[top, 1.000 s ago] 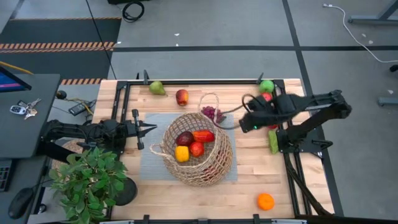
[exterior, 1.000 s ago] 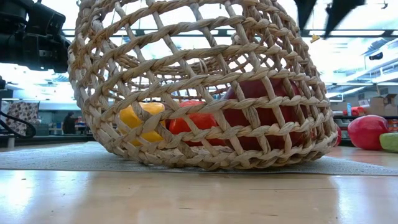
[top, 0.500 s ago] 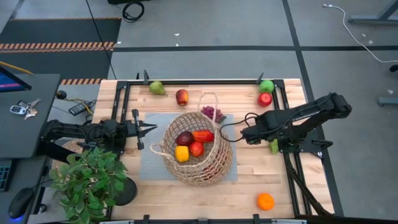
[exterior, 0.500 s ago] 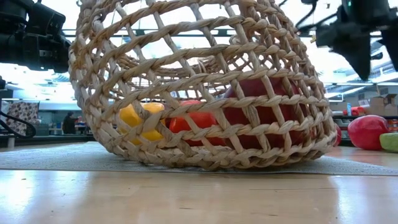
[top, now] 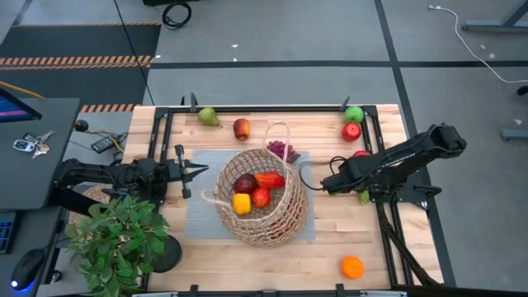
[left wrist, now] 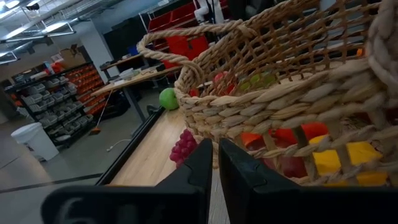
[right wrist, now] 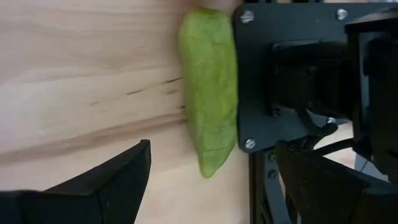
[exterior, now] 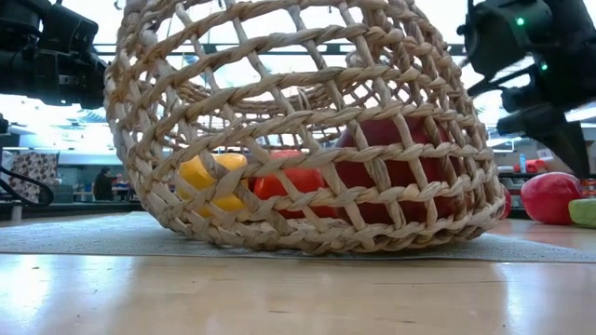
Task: Build produce basket
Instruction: Put the cucumber into the brown basket
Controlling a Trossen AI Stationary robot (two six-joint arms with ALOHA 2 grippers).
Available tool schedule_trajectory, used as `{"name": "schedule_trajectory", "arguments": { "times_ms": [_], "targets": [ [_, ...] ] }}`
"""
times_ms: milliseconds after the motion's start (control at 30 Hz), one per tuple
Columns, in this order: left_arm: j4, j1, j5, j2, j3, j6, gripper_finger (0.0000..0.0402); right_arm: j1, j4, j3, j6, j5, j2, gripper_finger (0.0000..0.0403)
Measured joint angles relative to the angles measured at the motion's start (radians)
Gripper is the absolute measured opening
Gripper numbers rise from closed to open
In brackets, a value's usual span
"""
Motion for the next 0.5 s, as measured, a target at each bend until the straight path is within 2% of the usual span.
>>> {"name": "schedule_trajectory", "arguments": {
  "times_ms": [133,300,500],
  "targets": [
    [0.000,0.000,0.000,0.000,0.000,0.000,0.0031,0.000,0.013,-0.039,0.030,-0.030,0.000,0.0346],
    [0.000,0.000,0.000,0.000,0.000,0.000,0.0028,0.000,0.177,-0.110,0.027,-0.040,0.000,0.0346],
    [0.000,0.000,0.000,0.000,0.000,0.000,0.0033,0.001,0.160,-0.106,0.032,-0.019,0.034,0.0346]
  ]
}}
